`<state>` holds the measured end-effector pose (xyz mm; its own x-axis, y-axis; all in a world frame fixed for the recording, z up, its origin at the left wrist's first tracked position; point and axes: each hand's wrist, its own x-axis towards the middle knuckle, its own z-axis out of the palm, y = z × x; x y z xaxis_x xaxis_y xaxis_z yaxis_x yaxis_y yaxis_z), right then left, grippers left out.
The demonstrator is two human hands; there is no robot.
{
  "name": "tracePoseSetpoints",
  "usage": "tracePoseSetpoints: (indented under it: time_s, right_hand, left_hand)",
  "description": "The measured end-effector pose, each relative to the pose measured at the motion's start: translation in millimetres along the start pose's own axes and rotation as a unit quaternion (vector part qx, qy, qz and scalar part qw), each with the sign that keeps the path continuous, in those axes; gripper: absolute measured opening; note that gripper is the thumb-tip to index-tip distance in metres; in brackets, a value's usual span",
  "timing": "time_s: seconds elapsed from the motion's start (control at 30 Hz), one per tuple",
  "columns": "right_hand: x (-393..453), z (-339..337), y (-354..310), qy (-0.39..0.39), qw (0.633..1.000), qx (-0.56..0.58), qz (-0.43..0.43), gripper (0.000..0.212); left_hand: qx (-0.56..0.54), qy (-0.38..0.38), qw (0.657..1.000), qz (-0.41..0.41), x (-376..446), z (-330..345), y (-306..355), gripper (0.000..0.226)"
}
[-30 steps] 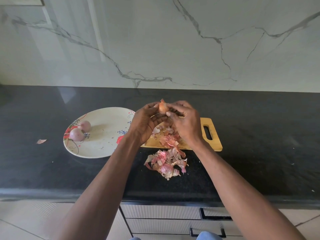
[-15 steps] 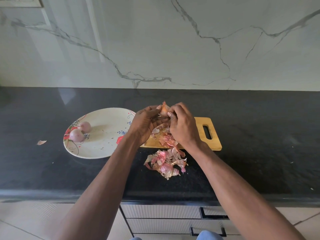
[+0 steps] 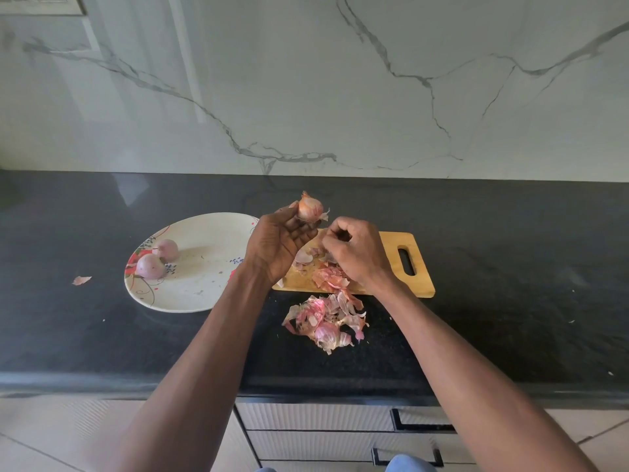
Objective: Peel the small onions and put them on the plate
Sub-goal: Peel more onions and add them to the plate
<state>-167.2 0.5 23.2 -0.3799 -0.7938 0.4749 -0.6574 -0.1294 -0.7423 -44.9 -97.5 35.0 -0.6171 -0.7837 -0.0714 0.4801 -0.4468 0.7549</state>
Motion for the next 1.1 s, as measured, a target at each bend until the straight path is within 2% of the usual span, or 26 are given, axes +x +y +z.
tracePoseSetpoints:
  time_s: [0.07,0.13,0.2,0.27,0.4,0.6,0.8,0.9,1.03,1.1]
  right_hand:
    - [0,-1,0,-0.026,0.999,-0.011,0.024,0.015]
    - [2,0,1,0.020,0.999,-0.019,0.035,0.013]
    - [2,-2,-1,0.069,0.996,0.030,0.048,0.016]
    - [2,-4,-5,0.076,0.991,0.091,0.066,0.022]
    - [3,-2,-4,0.091,0.992,0.066,0.062,0.005]
    - [2,1,-5,0.076,0.996,0.022,0.050,0.005]
    - [4,1,-4,0.102,0.992,0.019,0.072,0.008]
    - [6,-4,-1,0.120,0.988,0.024,0.095,0.009]
    - [7,-7,3,0.075,0.992,0.016,0.096,0.012]
    - [5,-6,2,0.082,0.993,0.033,0.079,0.007]
  left_hand:
    - [-0.014,0.002,1.000,0.003,0,-1,2,0.019]
    - [-0.014,-0.005,1.000,0.003,0,0,2,0.020]
    - [-0.011,-0.015,1.000,0.001,0,1,1,0.023]
    - [-0.003,-0.026,1.000,0.000,0,1,1,0.026]
    - [0.030,-0.046,0.998,-0.001,-1,4,-2,0.022]
    - [0.047,-0.042,0.998,-0.016,-4,7,-3,0.017]
    - [0.048,-0.025,0.998,-0.021,-6,9,-3,0.016]
    - [0.042,-0.018,0.999,-0.018,-7,7,1,0.023]
    - [0.047,-0.003,0.999,-0.016,-6,4,4,0.028]
    - [0.059,0.001,0.998,-0.017,-6,5,4,0.025]
